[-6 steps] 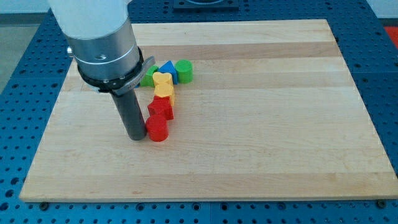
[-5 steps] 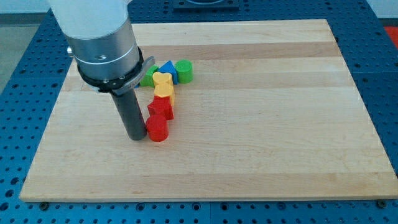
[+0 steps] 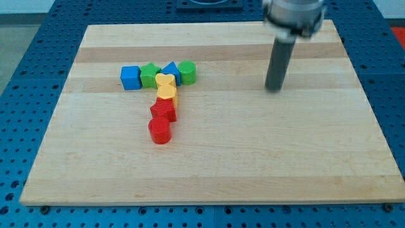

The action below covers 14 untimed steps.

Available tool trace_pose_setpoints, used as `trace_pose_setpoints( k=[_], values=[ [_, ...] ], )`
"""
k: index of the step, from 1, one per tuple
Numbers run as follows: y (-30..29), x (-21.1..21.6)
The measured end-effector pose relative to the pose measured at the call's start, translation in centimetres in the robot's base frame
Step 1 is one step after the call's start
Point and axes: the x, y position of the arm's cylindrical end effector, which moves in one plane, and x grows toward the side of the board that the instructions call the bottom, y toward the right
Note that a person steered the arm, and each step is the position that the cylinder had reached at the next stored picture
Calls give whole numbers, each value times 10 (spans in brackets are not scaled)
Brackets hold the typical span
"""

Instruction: Slightly slide the green circle downwards

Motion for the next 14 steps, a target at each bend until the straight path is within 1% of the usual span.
trace_pose_setpoints(
  k=[1, 2, 4, 5, 6, 7, 8, 9, 10, 11, 12, 13, 14],
  values=[
    [43, -97],
    [51, -111],
    [48, -111],
    [48, -95],
    [54, -45],
    [54, 16],
    [44, 39],
    [44, 31],
    [31, -15],
    [-37, -37],
    [-112, -48],
    [-178, -50],
    [-204, -39]
  ],
)
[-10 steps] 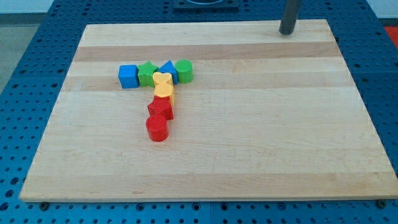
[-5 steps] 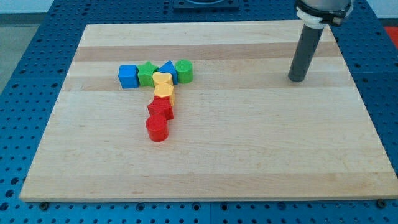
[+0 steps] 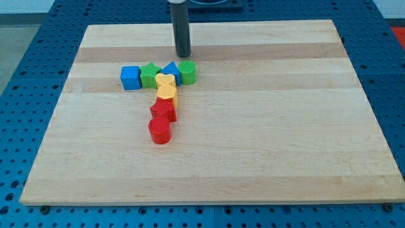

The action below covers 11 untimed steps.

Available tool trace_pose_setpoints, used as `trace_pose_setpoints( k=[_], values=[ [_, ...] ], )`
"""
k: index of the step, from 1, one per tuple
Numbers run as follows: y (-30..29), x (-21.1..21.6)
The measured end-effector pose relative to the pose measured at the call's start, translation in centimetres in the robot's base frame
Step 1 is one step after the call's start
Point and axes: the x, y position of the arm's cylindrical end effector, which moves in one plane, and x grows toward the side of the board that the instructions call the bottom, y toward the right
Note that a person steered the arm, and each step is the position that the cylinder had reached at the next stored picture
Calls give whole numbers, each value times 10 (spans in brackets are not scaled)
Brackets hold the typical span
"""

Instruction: Slightly slide the green circle downwards

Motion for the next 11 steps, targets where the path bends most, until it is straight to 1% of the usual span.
trace_pose_setpoints(
  k=[2, 5, 6, 11],
  values=[
    [0, 23],
    [19, 25],
    [20, 30],
    [31, 30]
  ],
)
